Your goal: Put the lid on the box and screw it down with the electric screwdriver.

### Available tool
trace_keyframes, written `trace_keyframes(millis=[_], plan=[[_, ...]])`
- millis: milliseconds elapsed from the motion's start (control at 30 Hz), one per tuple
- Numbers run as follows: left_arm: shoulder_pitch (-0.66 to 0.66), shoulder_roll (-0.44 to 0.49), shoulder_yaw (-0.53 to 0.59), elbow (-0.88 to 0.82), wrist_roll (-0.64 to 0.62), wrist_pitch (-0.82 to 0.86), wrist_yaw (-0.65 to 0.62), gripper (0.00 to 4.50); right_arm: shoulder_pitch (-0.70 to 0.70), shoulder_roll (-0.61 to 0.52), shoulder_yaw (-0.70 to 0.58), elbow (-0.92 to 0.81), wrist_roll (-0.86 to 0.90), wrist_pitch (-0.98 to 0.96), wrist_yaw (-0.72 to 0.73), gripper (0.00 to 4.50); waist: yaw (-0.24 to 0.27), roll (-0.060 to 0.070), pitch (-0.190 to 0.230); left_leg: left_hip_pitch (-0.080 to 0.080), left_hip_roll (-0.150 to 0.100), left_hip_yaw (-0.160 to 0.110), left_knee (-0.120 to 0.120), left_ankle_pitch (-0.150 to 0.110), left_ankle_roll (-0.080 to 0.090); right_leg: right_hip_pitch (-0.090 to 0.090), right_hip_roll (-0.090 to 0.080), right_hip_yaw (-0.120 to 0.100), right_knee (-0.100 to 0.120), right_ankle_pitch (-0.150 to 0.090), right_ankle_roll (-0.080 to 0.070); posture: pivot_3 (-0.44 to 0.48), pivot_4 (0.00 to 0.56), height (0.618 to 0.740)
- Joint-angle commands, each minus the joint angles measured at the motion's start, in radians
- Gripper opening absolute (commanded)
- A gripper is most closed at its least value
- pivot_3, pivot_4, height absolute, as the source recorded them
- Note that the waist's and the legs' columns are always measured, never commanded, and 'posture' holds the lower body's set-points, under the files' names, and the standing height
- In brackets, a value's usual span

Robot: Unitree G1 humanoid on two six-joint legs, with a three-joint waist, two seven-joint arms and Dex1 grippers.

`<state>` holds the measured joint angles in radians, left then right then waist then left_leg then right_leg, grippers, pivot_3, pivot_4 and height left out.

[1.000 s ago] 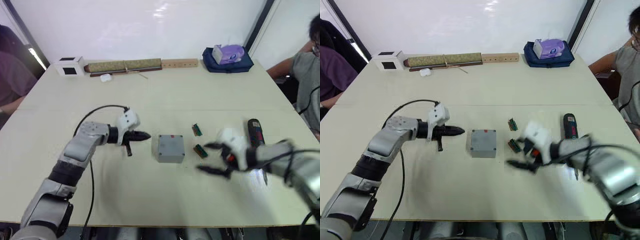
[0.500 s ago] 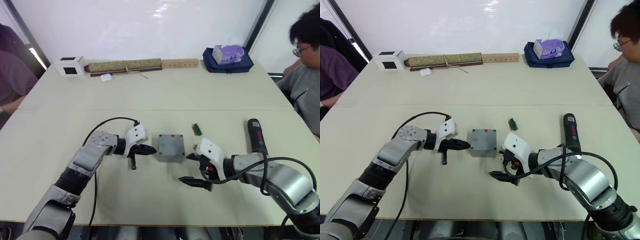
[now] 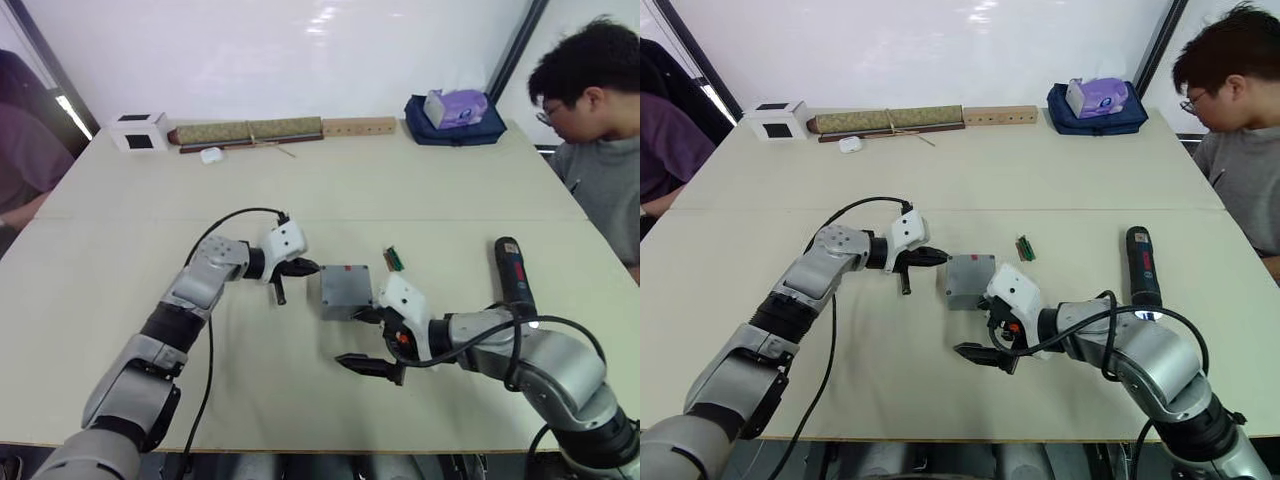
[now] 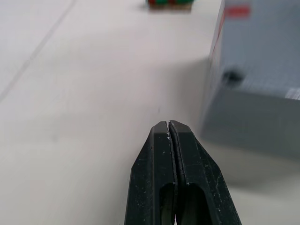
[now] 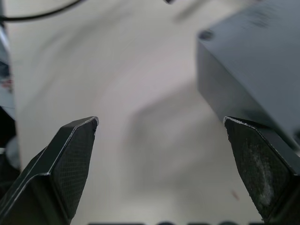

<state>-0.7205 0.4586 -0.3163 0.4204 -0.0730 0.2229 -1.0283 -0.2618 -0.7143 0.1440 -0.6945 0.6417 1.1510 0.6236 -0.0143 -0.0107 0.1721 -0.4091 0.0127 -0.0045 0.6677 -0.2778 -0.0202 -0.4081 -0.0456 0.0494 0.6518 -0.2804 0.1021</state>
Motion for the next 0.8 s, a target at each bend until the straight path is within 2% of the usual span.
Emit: trace_keyframes(millis=[33, 233, 400, 567, 800], plan=[[-0.002, 0.056, 0.067, -0.023, -0.017, 0.001, -0.024, 0.00, 0.000, -0.064, -0.121, -0.043, 0.043, 0.000, 0.029, 4.47, 0.000, 0.000, 0.000, 0.000, 0.000, 0.000, 0.000, 0.000, 0.000, 0.000, 0.000, 0.000, 0.000, 0.000, 0.000, 0.000, 0.150, 0.740], [0.087, 0.084, 0.048, -0.196, -0.065, 0.097, -0.116, 0.00, 0.007, -0.139, -0.125, 0.009, 0.013, -0.057, 0.067, 4.47, 0.003, 0.000, 0.000, 0.000, 0.001, 0.000, 0.000, 0.000, 0.000, 0.000, -0.001, 0.000, 0.000, 0.000, 0.000, 0.000, 0.150, 0.740], [0.128, 0.041, 0.030, -0.283, -0.065, 0.152, -0.090, 0.00, -0.036, -0.137, -0.020, 0.085, -0.080, -0.138, 0.070, 4.47, 0.002, 0.000, 0.000, 0.000, 0.000, 0.000, 0.000, 0.000, 0.000, 0.001, -0.001, 0.000, 0.001, 0.000, 0.000, 0.000, 0.150, 0.740], [0.126, 0.012, 0.020, -0.284, -0.048, 0.152, -0.068, 0.00, -0.042, -0.123, 0.043, 0.098, -0.116, -0.170, 0.084, 4.47, 0.001, 0.000, 0.000, 0.000, 0.000, 0.000, 0.000, 0.000, 0.000, 0.000, 0.000, 0.000, 0.001, 0.000, 0.000, 0.000, 0.150, 0.740], [0.030, -0.071, 0.036, -0.157, -0.031, 0.092, -0.014, 0.00, -0.024, -0.043, 0.055, 0.035, -0.081, -0.139, 0.054, 4.47, 0.006, 0.000, 0.000, 0.000, 0.000, 0.000, 0.001, 0.000, 0.000, 0.000, -0.001, 0.000, 0.002, 0.000, 0.000, 0.000, 0.150, 0.740]])
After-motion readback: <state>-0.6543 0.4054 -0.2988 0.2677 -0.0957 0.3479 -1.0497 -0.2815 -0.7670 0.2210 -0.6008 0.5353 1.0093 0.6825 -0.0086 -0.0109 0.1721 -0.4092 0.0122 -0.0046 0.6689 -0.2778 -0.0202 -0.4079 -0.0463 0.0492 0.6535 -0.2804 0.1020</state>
